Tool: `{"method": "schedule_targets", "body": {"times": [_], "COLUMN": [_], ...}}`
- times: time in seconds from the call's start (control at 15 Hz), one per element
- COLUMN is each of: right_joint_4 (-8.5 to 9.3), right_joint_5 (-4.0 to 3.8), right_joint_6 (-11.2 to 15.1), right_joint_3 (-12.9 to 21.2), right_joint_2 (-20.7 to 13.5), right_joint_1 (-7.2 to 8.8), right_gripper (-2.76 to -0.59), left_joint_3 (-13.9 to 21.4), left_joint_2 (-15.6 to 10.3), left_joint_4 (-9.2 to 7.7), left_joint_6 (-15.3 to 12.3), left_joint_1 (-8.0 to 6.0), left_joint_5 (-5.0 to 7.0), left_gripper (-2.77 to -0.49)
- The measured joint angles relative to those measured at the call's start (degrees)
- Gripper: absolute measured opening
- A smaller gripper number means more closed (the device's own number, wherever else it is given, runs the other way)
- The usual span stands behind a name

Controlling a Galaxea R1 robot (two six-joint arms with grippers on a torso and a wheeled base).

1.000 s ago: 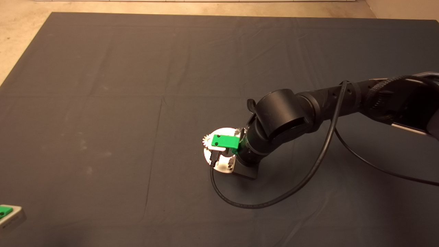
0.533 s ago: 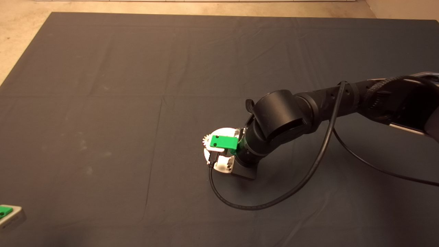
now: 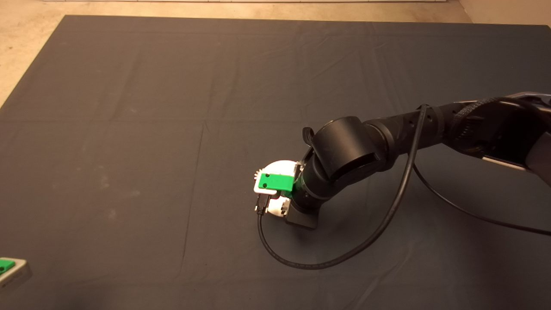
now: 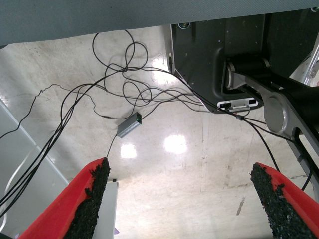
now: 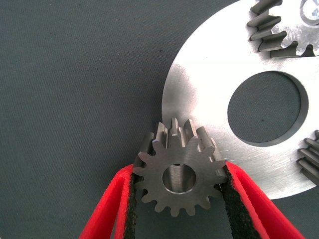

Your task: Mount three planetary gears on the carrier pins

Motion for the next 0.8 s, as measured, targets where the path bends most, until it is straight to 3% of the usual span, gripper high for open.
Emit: {"method": "schedule_targets", "body": {"times": [0.2, 0.33, 0.6, 0.67, 0.8], "right_joint_4": [0.02, 0.02, 0.00, -0.04, -0.01], "right_joint_5": [0.69, 1.54, 1.49, 0.90, 0.94], "right_joint_6": [-0.02, -0.24, -0.50, -0.52, -0.61], "right_joint_3": [0.07, 0.16, 0.16, 0.12, 0.02], "right_joint_2": [-0.87, -1.59, -2.24, -2.46, -2.82], "right_joint_1": [0.00, 0.02, 0.27, 0.30, 0.30], "right_gripper": [-2.32, -2.32, -2.32, -2.32, -2.32], "left_joint_3": [0.00, 0.00, 0.00, 0.00, 0.00], "left_joint_2": [0.00, 0.00, -0.02, -0.02, -0.02], "left_joint_4": [-0.01, -0.01, -0.02, -0.02, -0.02], "left_joint_6": [0.00, 0.02, 0.02, 0.02, 0.02], "left_joint_1": [0.00, 0.00, 0.00, 0.00, 0.00], "left_joint_5": [0.00, 0.00, 0.00, 0.00, 0.00], "left_gripper": [-1.24, -1.24, -1.24, -1.24, -1.24]}}
